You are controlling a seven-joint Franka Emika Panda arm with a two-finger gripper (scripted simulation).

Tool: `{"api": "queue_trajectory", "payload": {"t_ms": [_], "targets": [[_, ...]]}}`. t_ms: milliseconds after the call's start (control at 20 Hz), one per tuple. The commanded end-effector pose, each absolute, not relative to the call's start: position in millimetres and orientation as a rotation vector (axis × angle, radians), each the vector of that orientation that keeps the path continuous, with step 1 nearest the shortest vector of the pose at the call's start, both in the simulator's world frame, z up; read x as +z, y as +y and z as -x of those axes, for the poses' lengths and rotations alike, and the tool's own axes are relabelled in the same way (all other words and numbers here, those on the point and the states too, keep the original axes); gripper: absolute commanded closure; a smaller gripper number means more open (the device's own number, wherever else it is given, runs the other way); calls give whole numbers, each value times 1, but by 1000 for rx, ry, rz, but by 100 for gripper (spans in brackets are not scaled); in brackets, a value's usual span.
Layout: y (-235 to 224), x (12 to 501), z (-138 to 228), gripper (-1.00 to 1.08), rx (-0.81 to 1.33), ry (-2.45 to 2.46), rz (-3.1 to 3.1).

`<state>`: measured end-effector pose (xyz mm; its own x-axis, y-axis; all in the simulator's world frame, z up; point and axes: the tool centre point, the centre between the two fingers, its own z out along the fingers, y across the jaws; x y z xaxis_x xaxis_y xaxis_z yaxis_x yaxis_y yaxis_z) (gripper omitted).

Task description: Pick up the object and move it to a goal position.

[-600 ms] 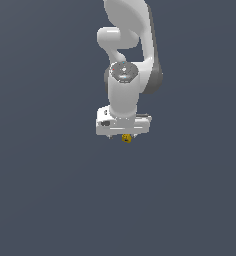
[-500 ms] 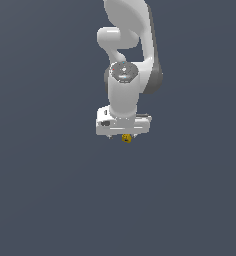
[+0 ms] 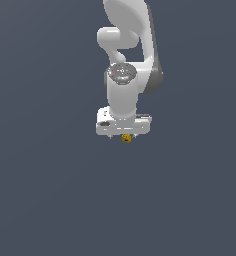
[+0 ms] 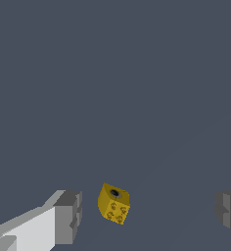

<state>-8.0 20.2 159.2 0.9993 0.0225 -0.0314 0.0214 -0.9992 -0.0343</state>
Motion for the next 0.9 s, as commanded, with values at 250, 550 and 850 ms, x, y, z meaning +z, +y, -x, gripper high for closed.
{"api": "queue_trajectory", "payload": {"t_ms": [250,550,850], "targets": [[21,156,10,-92,48,-88,3107],[22,148,16,-92,44,-230,3106],[24,136,25,-92,38,-457,3088]]}}
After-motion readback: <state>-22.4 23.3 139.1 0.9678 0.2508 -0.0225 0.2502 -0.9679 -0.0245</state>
